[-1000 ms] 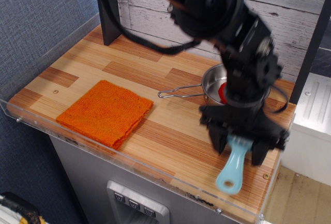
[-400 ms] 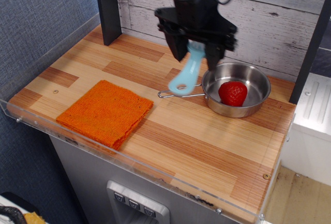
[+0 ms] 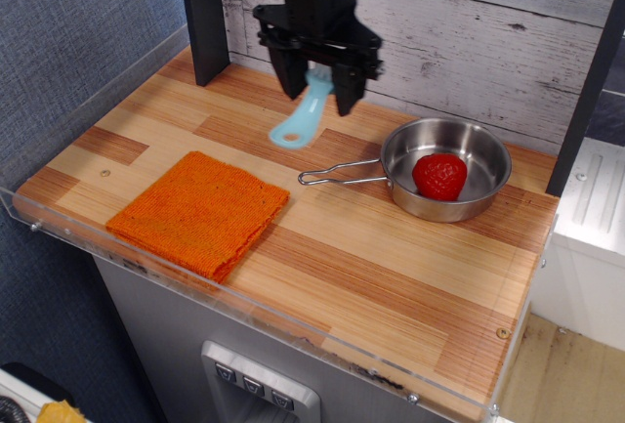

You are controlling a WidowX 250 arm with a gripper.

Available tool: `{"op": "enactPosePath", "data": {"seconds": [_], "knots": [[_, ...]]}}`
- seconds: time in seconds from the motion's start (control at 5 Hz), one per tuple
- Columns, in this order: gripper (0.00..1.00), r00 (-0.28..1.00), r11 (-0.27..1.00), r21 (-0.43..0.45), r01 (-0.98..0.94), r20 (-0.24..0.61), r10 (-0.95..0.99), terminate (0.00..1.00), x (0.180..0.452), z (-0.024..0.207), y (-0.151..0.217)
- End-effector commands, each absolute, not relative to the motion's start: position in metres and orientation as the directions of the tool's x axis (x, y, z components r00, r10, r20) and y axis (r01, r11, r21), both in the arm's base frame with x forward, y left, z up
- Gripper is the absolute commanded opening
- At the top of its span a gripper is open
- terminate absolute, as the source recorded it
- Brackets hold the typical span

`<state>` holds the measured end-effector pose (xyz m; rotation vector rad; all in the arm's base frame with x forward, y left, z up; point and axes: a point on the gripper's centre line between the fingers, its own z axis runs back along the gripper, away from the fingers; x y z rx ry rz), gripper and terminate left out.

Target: Move the brush to above the orange cloth

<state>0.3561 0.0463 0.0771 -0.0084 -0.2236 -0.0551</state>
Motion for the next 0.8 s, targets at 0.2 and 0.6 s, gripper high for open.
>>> {"op": "enactPosePath", "data": {"seconds": [0.2, 0.6], "knots": [[0.00, 0.968, 0.999, 0.035, 0.001, 0.250, -0.010, 0.00, 0.372, 0.076, 0.114], [0.00, 0.971, 0.998, 0.060, -0.009, 0.241, -0.006, 0.00, 0.385, 0.046, 0.118]]}}
